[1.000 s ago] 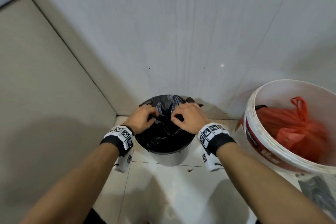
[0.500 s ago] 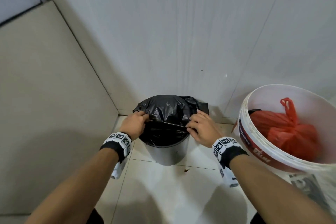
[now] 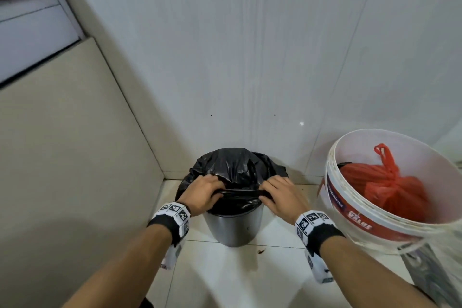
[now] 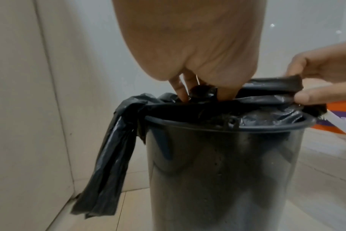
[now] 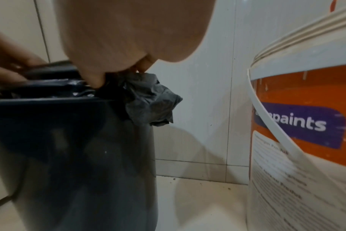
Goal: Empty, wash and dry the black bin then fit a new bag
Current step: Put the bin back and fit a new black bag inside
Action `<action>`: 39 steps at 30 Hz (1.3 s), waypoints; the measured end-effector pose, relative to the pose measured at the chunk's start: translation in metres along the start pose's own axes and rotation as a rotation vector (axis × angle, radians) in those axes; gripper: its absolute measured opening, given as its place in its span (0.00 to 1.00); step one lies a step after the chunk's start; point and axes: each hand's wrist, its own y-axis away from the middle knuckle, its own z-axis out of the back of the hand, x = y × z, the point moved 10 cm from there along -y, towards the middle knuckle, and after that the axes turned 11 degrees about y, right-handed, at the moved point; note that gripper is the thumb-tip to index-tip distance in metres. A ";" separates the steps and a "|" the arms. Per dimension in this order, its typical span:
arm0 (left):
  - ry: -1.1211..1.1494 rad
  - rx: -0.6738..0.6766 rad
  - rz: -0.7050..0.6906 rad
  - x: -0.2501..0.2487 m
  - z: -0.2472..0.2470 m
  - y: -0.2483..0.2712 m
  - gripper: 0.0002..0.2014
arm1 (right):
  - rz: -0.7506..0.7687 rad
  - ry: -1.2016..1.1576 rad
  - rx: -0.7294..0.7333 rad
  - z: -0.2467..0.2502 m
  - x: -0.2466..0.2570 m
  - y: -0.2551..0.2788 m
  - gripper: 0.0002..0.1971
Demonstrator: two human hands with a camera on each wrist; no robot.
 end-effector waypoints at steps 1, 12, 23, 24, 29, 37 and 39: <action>0.013 -0.047 -0.022 0.001 0.002 0.008 0.14 | -0.009 0.012 -0.013 -0.002 0.001 0.003 0.11; -0.043 -0.443 0.159 0.011 0.005 0.069 0.16 | -0.302 -0.111 -0.180 -0.007 -0.003 0.029 0.15; -0.067 -0.143 0.146 0.007 -0.027 0.043 0.27 | -0.209 -0.070 -0.143 -0.015 -0.006 0.032 0.11; -0.065 -0.094 0.162 0.008 -0.032 0.039 0.29 | -0.224 -0.081 -0.129 -0.016 -0.009 0.031 0.11; 0.033 -0.115 0.058 -0.003 -0.027 0.034 0.23 | -0.204 -0.157 -0.103 -0.014 -0.010 0.031 0.11; -0.184 -0.358 -0.083 -0.021 -0.018 0.084 0.08 | -0.098 -0.205 -0.116 -0.028 0.023 0.050 0.11; -0.254 -0.291 -0.090 -0.017 -0.038 0.094 0.08 | -0.077 -0.195 -0.123 -0.037 0.027 0.056 0.10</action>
